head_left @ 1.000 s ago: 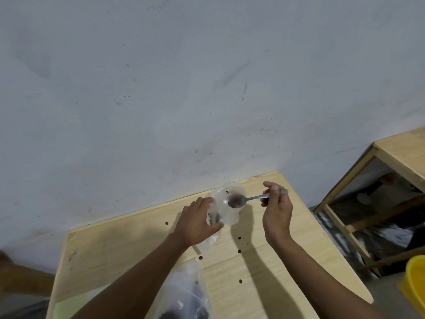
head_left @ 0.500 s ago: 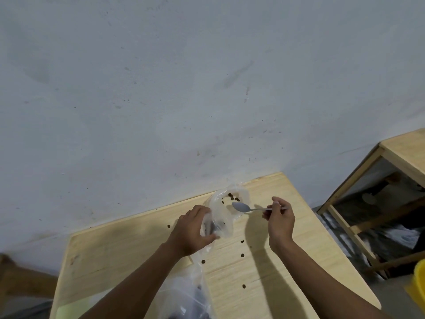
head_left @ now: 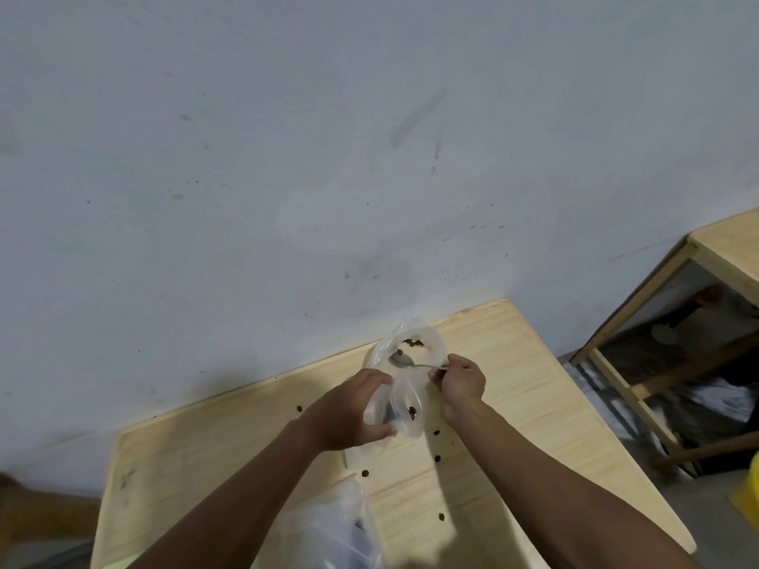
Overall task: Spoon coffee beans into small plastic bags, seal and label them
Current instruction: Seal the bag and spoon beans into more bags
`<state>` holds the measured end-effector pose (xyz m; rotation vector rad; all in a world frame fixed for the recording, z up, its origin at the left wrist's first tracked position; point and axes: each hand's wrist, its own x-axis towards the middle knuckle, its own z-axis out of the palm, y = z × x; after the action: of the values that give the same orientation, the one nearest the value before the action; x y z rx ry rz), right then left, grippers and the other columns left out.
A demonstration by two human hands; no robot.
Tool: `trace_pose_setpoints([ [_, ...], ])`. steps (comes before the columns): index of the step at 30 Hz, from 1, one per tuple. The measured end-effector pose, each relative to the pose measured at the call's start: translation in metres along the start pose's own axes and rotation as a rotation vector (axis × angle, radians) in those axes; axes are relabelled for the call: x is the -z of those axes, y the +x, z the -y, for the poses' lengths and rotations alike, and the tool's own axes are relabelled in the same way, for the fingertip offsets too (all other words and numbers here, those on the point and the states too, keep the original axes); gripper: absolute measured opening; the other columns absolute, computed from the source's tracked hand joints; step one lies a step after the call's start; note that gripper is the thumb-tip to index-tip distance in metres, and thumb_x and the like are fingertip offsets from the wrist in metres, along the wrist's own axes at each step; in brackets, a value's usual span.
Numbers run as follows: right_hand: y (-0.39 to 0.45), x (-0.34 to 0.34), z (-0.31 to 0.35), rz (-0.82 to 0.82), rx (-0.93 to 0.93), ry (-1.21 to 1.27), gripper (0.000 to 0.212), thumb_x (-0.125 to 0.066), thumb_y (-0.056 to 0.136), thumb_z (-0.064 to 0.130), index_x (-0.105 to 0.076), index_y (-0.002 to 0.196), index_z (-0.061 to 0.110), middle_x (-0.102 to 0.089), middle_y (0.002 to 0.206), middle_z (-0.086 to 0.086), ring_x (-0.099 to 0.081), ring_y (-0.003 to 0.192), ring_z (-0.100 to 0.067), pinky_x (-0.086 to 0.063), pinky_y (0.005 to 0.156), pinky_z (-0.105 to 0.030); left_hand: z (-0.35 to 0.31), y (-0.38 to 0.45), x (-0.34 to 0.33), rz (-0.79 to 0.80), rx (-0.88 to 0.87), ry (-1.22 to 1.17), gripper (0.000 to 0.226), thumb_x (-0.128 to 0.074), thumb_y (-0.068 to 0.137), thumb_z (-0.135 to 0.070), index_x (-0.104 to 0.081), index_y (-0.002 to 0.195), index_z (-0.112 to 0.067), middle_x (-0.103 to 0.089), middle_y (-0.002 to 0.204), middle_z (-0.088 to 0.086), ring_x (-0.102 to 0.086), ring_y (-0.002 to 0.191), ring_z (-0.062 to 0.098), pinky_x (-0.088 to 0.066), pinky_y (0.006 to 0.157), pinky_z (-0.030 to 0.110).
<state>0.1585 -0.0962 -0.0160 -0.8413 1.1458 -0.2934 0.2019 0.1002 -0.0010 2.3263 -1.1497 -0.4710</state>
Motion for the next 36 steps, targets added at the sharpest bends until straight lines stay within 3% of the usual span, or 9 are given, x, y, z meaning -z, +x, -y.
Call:
trace_pose_setpoints([
  [4,0.004,-0.002,0.001,-0.062,-0.037,0.129,0.015,-0.044,0.101,0.007,-0.059,0.103,0.007,-0.058,0.08,-0.01,-0.05,0.055,-0.02,-0.05,0.061,-0.03,0.001,-0.007,-0.005,-0.035,-0.028,-0.009,0.075,-0.073,0.078,-0.049,-0.045,0.139,-0.015,-0.048,0.138,-0.002,-0.048,0.125,0.011,-0.042,0.103,0.022],
  [9,0.006,0.001,-0.002,-0.116,-0.026,0.235,0.02,-0.042,0.1,0.004,-0.061,0.107,0.009,-0.06,0.098,-0.012,-0.053,0.06,-0.019,-0.053,0.065,-0.028,-0.001,-0.013,-0.005,-0.069,-0.011,-0.034,0.077,-0.073,0.079,-0.049,-0.043,0.14,-0.013,-0.046,0.142,0.0,-0.048,0.127,0.013,-0.038,0.102,0.018],
  [13,0.006,0.005,-0.004,-0.061,0.014,0.249,0.02,-0.045,0.101,0.006,-0.063,0.105,0.01,-0.062,0.116,-0.019,-0.06,0.08,-0.024,-0.056,0.087,-0.033,-0.002,-0.014,-0.003,-0.095,-0.017,-0.014,0.077,-0.074,0.08,-0.048,-0.044,0.14,-0.01,-0.048,0.141,0.003,-0.048,0.127,0.015,-0.036,0.102,0.017],
  [17,0.006,0.012,-0.005,0.03,0.056,0.183,0.022,-0.047,0.102,0.01,-0.065,0.115,0.007,-0.062,0.121,-0.022,-0.062,0.089,-0.024,-0.056,0.09,-0.033,-0.002,-0.012,-0.005,-0.124,-0.025,0.019,0.074,-0.073,0.079,-0.049,-0.048,0.136,-0.008,-0.052,0.136,0.003,-0.051,0.124,0.015,-0.039,0.1,0.016],
  [21,0.002,0.019,-0.003,0.073,0.098,0.142,0.023,-0.049,0.101,0.011,-0.063,0.118,0.004,-0.063,0.116,-0.016,-0.063,0.088,-0.024,-0.059,0.077,-0.024,-0.003,-0.005,-0.006,-0.171,0.069,0.016,0.072,-0.07,0.079,-0.055,-0.046,0.136,-0.019,-0.048,0.135,-0.01,-0.055,0.115,0.011,-0.052,0.088,0.031],
  [26,-0.008,0.032,0.002,0.073,0.154,0.096,0.021,-0.047,0.101,0.012,-0.065,0.109,0.004,-0.061,0.094,-0.015,-0.059,0.07,-0.022,-0.056,0.08,-0.031,-0.006,-0.001,-0.008,-0.17,0.181,0.019,0.072,-0.071,0.078,-0.054,-0.044,0.137,-0.024,-0.046,0.137,-0.015,-0.057,0.111,0.011,-0.047,0.086,0.027],
  [31,-0.022,0.043,0.02,0.035,0.262,0.058,0.024,-0.041,0.103,0.015,-0.064,0.098,0.01,-0.058,0.085,-0.007,-0.058,0.067,-0.018,-0.055,0.077,-0.03,-0.009,-0.004,-0.01,-0.173,0.219,0.048,0.072,-0.071,0.077,-0.055,-0.044,0.136,-0.024,-0.048,0.136,-0.013,-0.06,0.105,0.016,-0.044,0.081,0.026],
  [36,-0.036,0.05,0.033,0.037,0.399,0.022,0.025,-0.038,0.102,0.015,-0.063,0.099,0.012,-0.056,0.072,-0.002,-0.056,0.062,-0.015,-0.051,0.078,-0.034,-0.012,-0.003,-0.011,-0.166,0.212,0.088,0.072,-0.07,0.077,-0.056,-0.045,0.135,-0.021,-0.051,0.133,-0.007,-0.059,0.106,0.019,-0.04,0.081,0.026],
])
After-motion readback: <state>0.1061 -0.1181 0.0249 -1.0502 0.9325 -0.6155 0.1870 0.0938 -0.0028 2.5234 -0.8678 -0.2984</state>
